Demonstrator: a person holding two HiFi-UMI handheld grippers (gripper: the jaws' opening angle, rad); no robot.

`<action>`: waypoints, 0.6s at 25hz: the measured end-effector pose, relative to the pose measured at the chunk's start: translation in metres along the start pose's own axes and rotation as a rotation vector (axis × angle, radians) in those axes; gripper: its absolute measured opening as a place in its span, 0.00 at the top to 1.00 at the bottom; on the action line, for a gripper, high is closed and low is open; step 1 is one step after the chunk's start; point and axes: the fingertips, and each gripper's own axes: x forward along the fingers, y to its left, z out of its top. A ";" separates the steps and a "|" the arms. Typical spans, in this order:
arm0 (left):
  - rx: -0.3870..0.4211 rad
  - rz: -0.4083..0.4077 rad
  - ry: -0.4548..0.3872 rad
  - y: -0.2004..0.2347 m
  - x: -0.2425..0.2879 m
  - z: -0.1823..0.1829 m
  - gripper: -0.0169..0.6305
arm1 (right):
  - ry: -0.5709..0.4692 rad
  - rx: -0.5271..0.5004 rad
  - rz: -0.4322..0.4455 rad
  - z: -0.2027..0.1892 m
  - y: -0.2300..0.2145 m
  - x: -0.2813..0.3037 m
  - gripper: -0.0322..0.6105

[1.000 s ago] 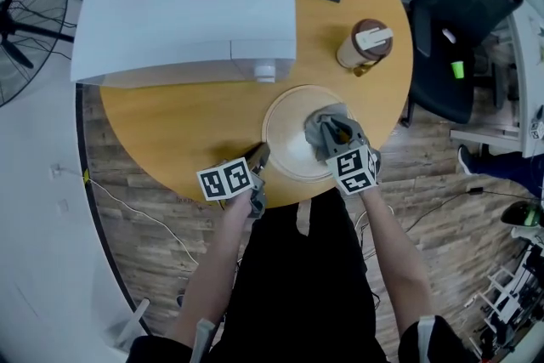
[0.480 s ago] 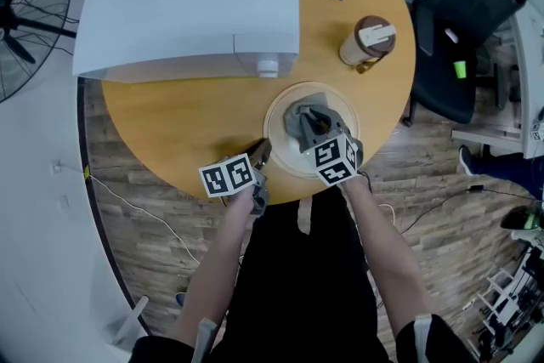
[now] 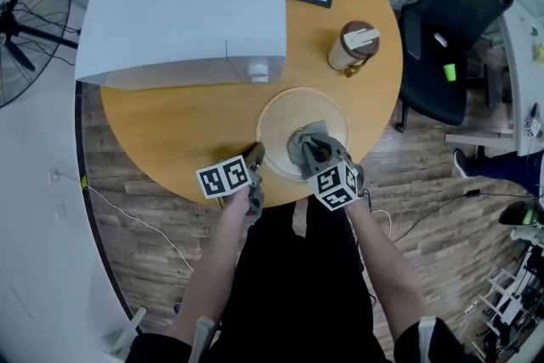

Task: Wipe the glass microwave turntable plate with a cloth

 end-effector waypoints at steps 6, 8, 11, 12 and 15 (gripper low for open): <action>0.012 0.011 -0.007 0.000 0.000 -0.001 0.93 | 0.034 0.019 0.035 -0.019 0.024 -0.017 0.88; 0.019 0.013 -0.008 0.000 0.000 -0.001 0.93 | 0.048 0.055 0.041 -0.022 0.025 -0.021 0.88; 0.016 0.006 -0.007 -0.001 -0.001 0.000 0.93 | 0.037 0.149 0.051 -0.017 0.022 -0.027 0.88; 0.013 0.002 -0.007 -0.001 -0.001 0.000 0.92 | 0.023 0.171 0.048 -0.012 0.020 -0.029 0.88; 0.014 -0.004 -0.016 -0.002 -0.001 0.001 0.92 | -0.013 0.204 0.024 -0.001 0.011 -0.041 0.88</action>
